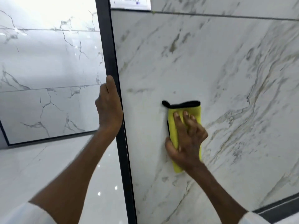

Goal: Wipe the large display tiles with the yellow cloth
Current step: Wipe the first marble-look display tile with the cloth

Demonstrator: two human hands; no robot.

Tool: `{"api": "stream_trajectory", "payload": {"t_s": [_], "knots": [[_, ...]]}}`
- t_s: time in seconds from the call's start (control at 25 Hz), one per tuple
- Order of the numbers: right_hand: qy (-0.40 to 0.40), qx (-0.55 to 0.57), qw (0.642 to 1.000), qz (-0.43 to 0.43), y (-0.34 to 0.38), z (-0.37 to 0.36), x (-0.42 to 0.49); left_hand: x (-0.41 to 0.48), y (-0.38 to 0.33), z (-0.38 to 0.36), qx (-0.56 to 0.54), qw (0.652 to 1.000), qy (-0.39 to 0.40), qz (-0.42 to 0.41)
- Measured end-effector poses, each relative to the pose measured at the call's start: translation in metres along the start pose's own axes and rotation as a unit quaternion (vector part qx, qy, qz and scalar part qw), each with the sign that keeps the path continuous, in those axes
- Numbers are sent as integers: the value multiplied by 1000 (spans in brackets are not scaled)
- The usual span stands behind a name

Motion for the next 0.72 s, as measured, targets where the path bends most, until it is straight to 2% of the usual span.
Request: {"api": "stream_trajectory", "payload": {"t_s": [0.08, 0.2, 0.28, 0.36, 0.56, 0.64, 0.72], "knots": [[-19, 12, 1000, -15, 4, -11, 75, 0, -3, 1, -21, 999, -8, 37], [-39, 24, 997, -65, 15, -26, 210, -4, -7, 3, -27, 999, -8, 38], [-35, 29, 997, -59, 24, -30, 248, -4, -5, 4, -43, 999, -7, 33], [-35, 22, 998, -41, 24, -29, 225, -4, -5, 4, -44, 999, -5, 32], [-12, -3, 1000, -11, 34, -12, 49, -4, -5, 5, -59, 998, -2, 35], [-5, 11, 1000, 9, 38, -14, 62, -3, -4, 5, -58, 998, 0, 30], [-19, 31, 999, 8, 43, -23, 133, -4, -4, 5, -59, 998, -2, 25]]}}
Point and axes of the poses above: each hand's wrist, its own x-axis towards the middle knuckle, its own z-axis out of the back of the hand, y = z × x, the point moved 2 cm from there along x, towards the middle knuckle, and after that the axes turned 12 degrees about -y, right-handed, at the moved point
